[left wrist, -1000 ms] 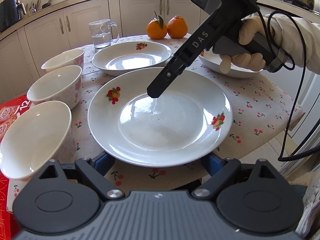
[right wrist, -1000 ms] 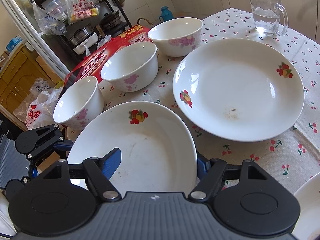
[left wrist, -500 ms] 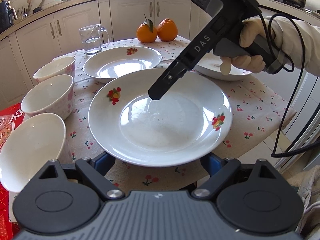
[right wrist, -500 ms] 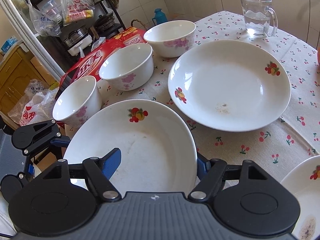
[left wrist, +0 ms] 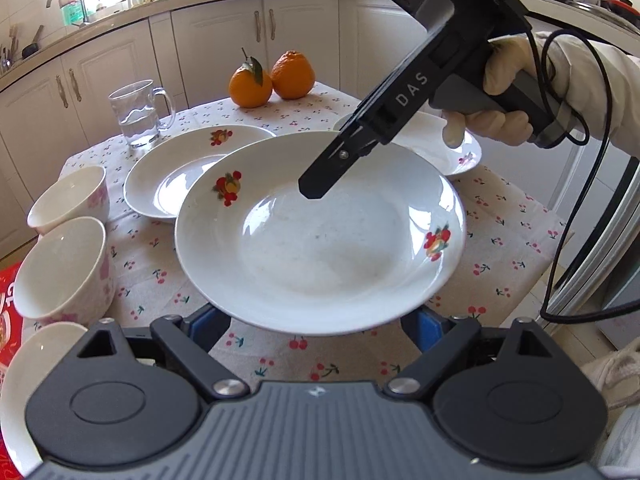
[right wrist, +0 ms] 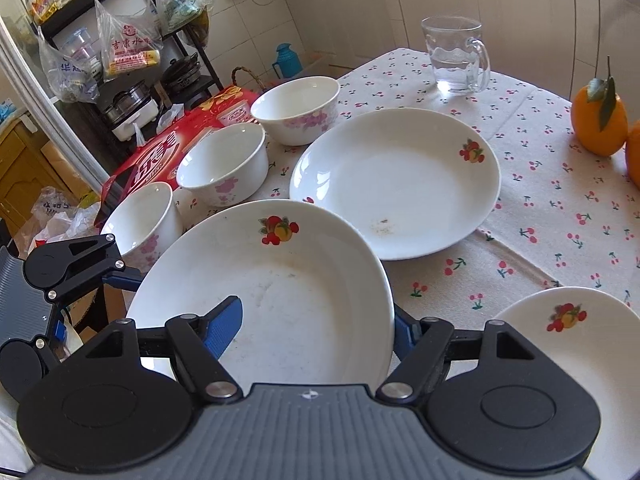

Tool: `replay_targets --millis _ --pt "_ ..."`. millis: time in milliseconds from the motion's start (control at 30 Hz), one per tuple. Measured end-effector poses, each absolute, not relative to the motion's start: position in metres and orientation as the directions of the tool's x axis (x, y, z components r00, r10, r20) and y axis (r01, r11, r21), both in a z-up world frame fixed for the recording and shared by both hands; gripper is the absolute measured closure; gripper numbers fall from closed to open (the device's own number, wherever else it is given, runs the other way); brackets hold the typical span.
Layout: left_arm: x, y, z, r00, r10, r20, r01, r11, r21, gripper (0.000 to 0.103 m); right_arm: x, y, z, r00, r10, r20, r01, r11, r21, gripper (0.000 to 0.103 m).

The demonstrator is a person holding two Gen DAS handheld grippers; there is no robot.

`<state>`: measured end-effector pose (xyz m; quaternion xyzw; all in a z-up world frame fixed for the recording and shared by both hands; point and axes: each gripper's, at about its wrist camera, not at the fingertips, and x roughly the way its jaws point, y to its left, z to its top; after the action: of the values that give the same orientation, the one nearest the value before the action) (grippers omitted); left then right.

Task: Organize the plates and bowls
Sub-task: 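Lift the floral plate with the right gripper toward the stained plate, then lower the floral plate onto the stained plate and open the right gripper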

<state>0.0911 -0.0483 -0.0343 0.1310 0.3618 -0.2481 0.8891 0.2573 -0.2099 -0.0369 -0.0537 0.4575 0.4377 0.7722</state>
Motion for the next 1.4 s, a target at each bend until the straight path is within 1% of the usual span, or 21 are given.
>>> replay_targets --millis 633,800,1100,1400 --pt "0.141 -0.121 -0.031 0.547 -0.466 -0.696 0.681 0.731 0.046 0.012 0.264 -0.302 -0.027 0.373 0.54 -0.755 -0.589 0.766 0.257 0.023" --pt "0.155 -0.138 -0.037 0.532 -0.471 -0.704 0.706 0.706 0.06 0.012 0.268 -0.325 -0.03 0.405 0.52 -0.752 -0.544 0.798 0.259 0.023" --pt "0.173 -0.159 -0.044 0.504 -0.488 -0.713 0.727 0.685 0.046 0.012 0.277 -0.351 -0.037 0.443 0.49 -0.751 -0.484 0.836 0.259 0.023" --pt "0.183 -0.165 -0.048 0.493 -0.489 -0.72 0.731 0.681 0.038 0.012 0.282 -0.362 -0.048 0.452 0.48 -0.751 -0.45 0.85 0.273 0.023"
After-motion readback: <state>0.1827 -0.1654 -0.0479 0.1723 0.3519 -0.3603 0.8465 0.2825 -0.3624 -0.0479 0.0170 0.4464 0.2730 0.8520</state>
